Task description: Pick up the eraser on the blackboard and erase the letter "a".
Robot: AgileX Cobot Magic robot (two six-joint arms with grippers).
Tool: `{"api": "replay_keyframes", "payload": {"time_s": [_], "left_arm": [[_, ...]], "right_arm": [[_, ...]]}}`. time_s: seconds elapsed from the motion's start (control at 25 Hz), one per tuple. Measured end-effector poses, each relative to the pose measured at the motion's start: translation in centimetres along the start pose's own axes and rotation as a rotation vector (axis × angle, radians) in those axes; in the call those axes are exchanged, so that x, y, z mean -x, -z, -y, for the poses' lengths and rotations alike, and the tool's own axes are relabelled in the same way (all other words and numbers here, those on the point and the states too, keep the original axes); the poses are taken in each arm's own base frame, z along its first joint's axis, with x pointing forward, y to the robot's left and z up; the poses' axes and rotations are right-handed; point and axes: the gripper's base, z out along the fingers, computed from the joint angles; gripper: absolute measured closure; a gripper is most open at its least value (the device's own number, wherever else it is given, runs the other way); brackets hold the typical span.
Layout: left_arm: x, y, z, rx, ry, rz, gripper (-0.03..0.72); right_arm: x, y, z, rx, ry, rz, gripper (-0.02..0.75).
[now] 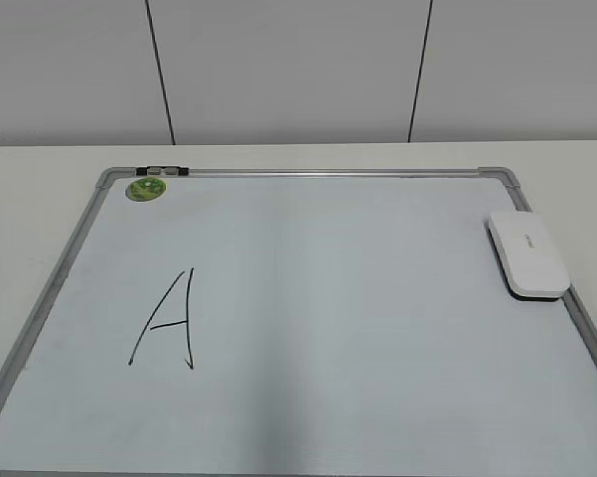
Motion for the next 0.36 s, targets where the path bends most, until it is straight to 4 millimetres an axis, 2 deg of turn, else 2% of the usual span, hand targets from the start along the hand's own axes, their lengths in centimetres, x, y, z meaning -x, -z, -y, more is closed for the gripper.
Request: {"api": "replay_keyframes", "payload": {"time_s": [0.36], "left_arm": [[0.00,0.00,0.00,0.000,0.000,0.000,0.287]], "right_arm": [[0.00,0.00,0.00,0.000,0.000,0.000,0.236]]}}
